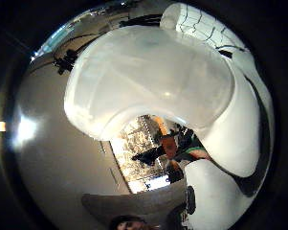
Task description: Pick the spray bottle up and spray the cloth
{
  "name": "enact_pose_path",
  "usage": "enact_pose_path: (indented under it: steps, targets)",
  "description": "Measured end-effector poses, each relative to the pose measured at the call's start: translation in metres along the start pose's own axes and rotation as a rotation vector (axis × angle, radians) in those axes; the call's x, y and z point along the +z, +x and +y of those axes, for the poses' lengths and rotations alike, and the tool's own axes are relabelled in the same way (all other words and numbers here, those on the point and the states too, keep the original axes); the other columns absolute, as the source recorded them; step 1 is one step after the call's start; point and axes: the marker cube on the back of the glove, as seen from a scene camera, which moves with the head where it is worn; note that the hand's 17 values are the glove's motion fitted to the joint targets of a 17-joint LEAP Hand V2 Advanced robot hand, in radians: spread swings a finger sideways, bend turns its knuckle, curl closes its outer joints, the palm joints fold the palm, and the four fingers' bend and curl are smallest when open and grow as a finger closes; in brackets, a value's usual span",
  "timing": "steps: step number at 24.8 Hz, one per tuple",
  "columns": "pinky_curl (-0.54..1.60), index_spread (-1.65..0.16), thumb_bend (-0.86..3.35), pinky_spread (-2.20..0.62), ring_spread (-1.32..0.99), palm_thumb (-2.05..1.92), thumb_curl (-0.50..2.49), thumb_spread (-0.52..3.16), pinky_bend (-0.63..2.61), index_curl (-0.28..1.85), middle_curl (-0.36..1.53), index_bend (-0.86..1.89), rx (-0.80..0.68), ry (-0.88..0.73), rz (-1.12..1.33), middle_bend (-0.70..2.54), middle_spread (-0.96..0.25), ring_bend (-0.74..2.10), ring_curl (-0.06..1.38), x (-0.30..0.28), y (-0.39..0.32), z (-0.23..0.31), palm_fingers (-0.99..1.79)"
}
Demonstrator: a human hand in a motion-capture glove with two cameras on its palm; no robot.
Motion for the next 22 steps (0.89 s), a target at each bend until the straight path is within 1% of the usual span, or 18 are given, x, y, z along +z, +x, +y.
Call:
enact_pose_path:
  steps: [22]
  targets:
    - [0.2, -0.2, -0.03, 0.26, -0.12, 0.92, 0.72, 0.47, 0.15, 0.58, 0.51, 0.39, -0.025, -0.027, 0.0, 0.46, -0.14, 0.39, 0.42, 0.008, -0.002, 0.013, 1.15]
